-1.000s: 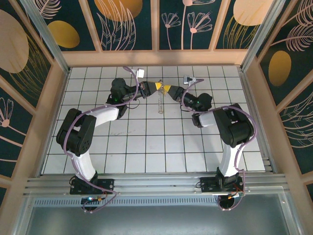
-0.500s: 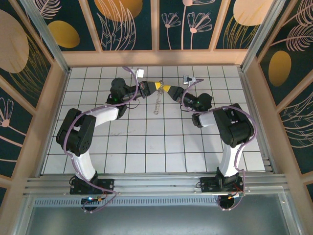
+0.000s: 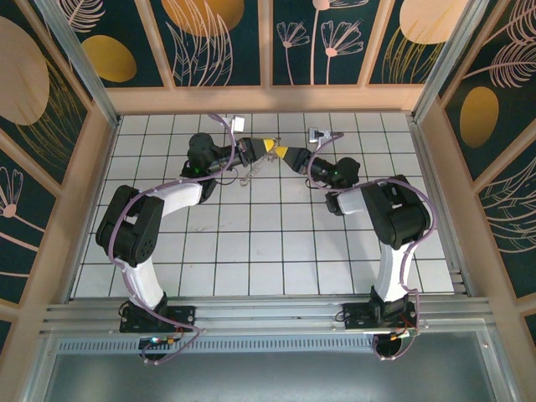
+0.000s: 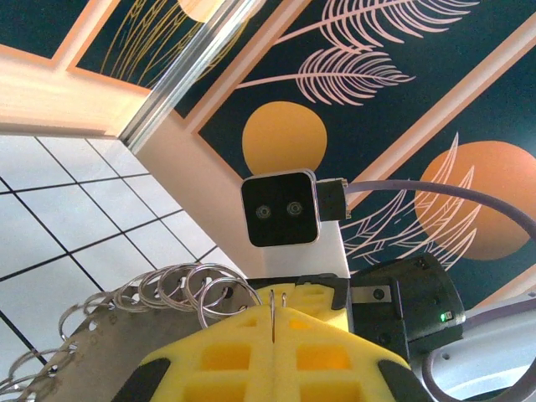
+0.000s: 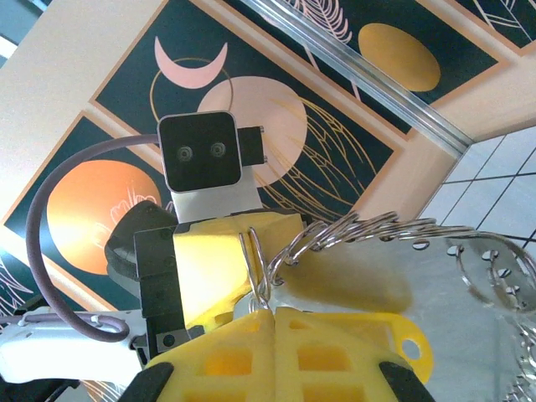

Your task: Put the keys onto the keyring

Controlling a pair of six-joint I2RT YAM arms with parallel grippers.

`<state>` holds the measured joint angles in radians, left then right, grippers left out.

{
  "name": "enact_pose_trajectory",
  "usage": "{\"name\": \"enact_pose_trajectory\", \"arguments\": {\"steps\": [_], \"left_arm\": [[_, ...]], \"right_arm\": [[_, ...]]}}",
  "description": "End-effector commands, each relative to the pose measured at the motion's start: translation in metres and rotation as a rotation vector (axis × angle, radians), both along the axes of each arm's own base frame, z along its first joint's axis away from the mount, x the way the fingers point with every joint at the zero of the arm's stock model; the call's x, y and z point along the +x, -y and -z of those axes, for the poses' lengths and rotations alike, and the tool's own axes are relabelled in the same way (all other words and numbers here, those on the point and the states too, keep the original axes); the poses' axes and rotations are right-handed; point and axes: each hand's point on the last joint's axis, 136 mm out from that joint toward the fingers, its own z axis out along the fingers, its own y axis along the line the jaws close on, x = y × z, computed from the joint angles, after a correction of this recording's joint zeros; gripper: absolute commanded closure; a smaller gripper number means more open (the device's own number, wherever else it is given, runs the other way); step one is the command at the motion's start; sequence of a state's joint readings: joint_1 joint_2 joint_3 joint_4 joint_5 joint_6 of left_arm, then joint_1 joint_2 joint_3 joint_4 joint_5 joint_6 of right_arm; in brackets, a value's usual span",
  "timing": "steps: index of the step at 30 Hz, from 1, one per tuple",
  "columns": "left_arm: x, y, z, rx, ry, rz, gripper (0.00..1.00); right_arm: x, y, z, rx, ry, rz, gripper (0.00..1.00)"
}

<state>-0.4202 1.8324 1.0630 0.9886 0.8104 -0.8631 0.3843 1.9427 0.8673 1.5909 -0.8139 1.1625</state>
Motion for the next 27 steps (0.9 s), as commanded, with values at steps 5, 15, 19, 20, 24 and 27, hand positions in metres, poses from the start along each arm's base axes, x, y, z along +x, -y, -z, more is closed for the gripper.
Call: {"name": "enact_pose_trajectory", "arguments": {"steps": [5, 15, 19, 20, 24, 27], "left_arm": [[-0.014, 0.004, -0.031, -0.049, 0.1, 0.042, 1.0], [-0.015, 0.004, -0.034, -0.052, 0.105, 0.044, 1.0], [-0.015, 0.004, -0.034, -0.05, 0.104, 0.046, 1.0], [-0.015, 0.004, -0.034, -0.05, 0.103, 0.045, 1.0], [-0.015, 0.004, -0.033, -0.046, 0.098, 0.044, 1.0], [-0.015, 0.004, -0.034, -0.047, 0.095, 0.042, 1.0]], "right_arm": [[-0.016, -0.007, -0.005, -0.014, 0.055, -0.064, 0.92], [-0.021, 0.028, 0.001, -0.059, 0.028, 0.026, 0.67], [-0.022, 0.049, -0.005, -0.075, 0.035, 0.094, 0.64], [-0.021, 0.052, -0.008, -0.082, 0.042, 0.109, 0.64], [-0.016, 0.05, -0.027, -0.112, 0.085, 0.149, 0.59], [-0.01, 0.04, -0.043, -0.128, 0.125, 0.164, 0.55]]}}
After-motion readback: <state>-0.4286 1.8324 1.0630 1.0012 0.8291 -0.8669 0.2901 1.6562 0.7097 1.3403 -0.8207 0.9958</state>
